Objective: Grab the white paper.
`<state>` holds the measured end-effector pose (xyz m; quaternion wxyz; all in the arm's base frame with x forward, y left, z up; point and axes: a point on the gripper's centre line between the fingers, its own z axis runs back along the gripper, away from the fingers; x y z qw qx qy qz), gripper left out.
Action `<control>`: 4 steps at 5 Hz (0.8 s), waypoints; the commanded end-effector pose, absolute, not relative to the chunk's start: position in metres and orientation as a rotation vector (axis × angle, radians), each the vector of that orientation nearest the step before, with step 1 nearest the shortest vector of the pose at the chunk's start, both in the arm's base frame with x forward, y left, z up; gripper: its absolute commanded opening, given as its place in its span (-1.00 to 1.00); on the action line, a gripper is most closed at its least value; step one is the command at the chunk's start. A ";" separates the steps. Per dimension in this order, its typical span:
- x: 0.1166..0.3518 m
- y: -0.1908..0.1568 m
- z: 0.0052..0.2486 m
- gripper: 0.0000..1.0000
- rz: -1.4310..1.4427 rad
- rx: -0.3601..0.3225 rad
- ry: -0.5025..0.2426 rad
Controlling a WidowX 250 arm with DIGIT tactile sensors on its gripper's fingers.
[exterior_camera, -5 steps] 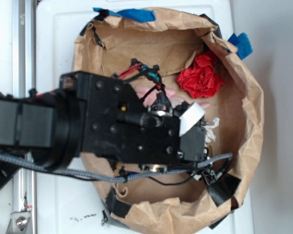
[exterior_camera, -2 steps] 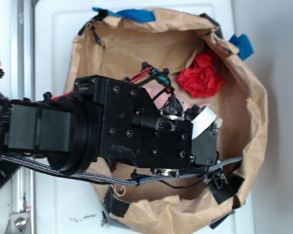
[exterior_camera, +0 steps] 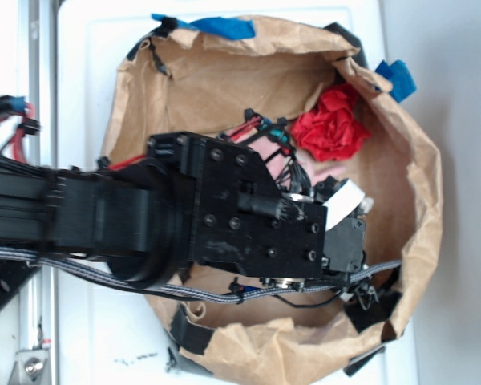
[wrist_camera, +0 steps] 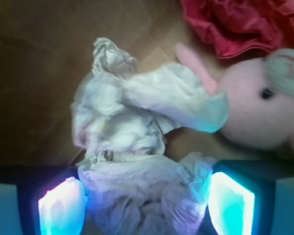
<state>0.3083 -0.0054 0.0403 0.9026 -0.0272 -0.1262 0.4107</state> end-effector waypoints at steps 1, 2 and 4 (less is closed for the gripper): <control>0.321 -0.004 0.032 1.00 0.822 -0.014 -0.294; 0.320 0.000 0.030 -0.71 0.852 -0.018 -0.278; 0.317 0.002 0.032 -1.00 0.843 -0.014 -0.282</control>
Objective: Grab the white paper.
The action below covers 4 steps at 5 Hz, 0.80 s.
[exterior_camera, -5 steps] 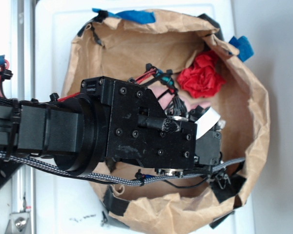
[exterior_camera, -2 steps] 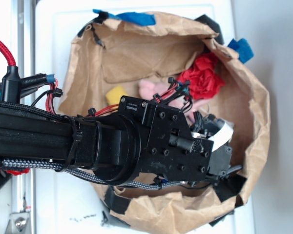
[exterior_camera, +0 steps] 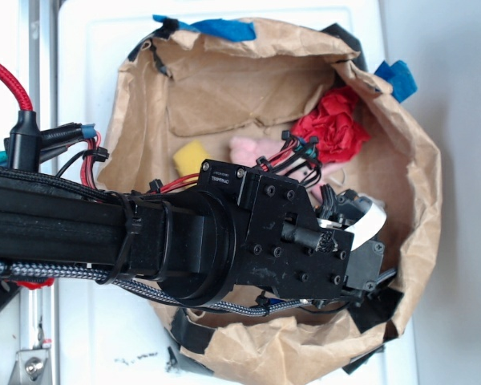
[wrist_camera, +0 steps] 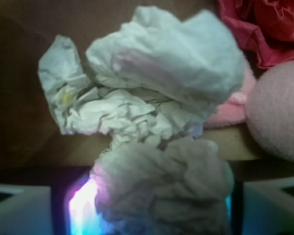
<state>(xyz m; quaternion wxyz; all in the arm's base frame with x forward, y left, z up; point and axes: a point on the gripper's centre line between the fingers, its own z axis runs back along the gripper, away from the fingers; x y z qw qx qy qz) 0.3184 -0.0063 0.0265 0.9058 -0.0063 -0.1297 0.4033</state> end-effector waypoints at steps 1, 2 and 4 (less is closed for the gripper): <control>0.315 0.004 0.042 -1.00 0.837 -0.015 -0.280; 0.295 0.009 0.083 -1.00 0.755 -0.098 -0.232; 0.266 0.042 0.160 -1.00 0.450 -0.086 -0.047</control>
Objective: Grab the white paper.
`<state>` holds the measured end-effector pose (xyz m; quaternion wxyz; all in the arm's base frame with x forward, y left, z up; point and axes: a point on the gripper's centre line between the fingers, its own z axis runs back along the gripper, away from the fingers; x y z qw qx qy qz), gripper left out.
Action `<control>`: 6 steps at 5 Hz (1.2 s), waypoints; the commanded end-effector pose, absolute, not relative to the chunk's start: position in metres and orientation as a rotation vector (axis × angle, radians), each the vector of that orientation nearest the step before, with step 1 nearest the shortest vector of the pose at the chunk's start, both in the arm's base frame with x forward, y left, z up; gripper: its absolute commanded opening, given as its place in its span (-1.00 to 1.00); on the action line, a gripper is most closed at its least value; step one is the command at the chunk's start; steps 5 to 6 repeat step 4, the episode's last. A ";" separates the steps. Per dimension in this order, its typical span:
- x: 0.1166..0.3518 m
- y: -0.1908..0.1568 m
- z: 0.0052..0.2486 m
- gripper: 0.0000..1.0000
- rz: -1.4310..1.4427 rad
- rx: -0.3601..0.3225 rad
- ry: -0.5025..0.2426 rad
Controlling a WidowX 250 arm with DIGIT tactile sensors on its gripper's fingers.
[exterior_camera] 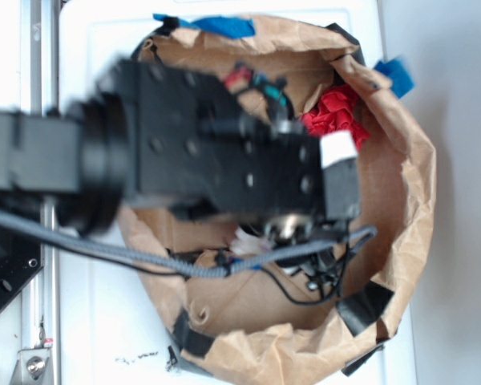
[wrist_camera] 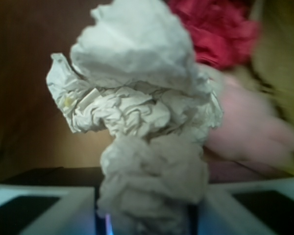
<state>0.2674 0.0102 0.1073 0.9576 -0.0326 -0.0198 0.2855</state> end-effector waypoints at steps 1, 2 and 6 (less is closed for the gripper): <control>0.261 0.047 0.181 -1.00 0.403 -0.109 -0.007; 0.256 0.051 0.194 -1.00 0.404 -0.122 -0.069; 0.255 0.048 0.189 -1.00 0.458 -0.081 -0.148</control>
